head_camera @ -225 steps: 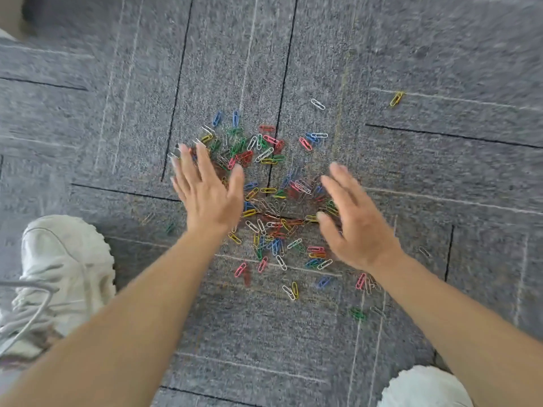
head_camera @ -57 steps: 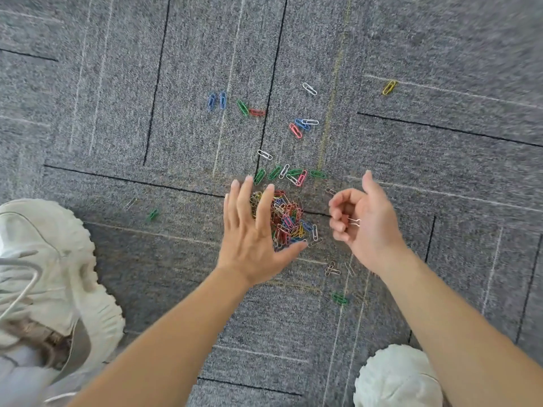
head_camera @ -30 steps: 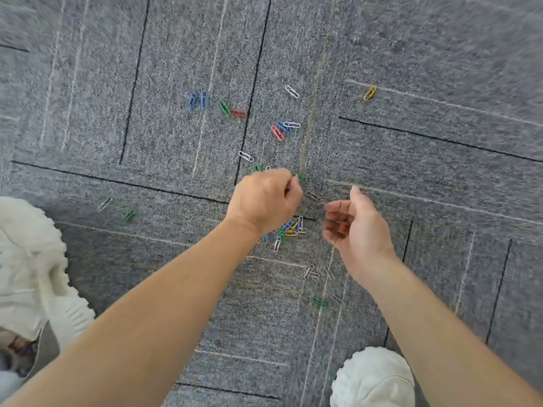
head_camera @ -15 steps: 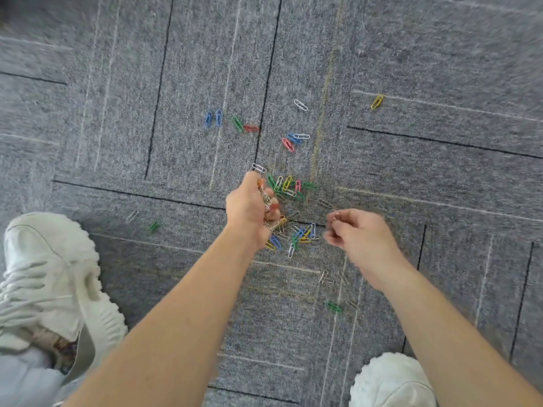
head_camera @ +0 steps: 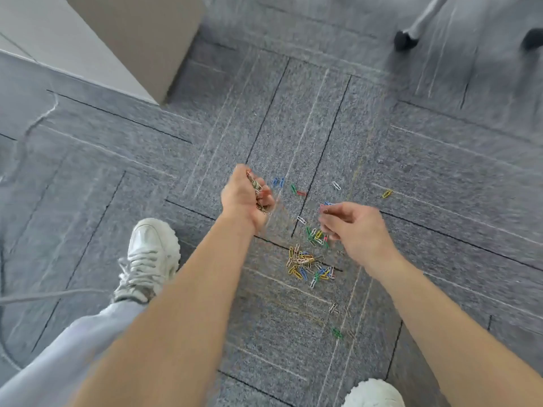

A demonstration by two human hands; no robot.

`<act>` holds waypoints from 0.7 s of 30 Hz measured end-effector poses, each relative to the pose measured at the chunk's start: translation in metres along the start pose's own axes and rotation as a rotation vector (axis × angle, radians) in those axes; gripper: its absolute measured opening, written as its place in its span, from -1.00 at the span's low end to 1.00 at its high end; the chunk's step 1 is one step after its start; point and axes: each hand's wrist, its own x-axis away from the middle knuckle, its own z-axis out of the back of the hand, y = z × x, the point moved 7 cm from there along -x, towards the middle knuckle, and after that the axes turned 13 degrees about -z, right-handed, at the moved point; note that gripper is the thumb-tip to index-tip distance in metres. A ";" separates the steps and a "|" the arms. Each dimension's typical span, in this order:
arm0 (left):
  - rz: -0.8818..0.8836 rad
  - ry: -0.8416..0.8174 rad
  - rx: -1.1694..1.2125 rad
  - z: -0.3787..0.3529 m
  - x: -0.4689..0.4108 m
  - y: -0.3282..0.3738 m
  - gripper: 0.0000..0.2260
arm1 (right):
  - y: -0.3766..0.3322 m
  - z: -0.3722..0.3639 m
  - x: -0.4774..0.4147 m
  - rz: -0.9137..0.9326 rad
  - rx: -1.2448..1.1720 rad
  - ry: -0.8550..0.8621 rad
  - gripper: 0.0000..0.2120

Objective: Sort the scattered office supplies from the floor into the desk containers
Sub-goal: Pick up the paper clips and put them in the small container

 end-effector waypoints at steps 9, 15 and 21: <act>-0.307 -0.142 0.400 0.005 0.192 0.251 -0.76 | -0.232 -0.022 0.233 0.447 0.012 -0.094 -0.94; -0.426 -0.270 0.657 0.079 0.350 0.356 -0.73 | -0.300 -0.051 0.429 0.612 -0.148 -0.144 -0.89; -0.591 -0.273 0.738 0.206 0.469 0.400 -0.71 | -0.293 -0.136 0.580 0.655 -0.110 -0.358 -0.86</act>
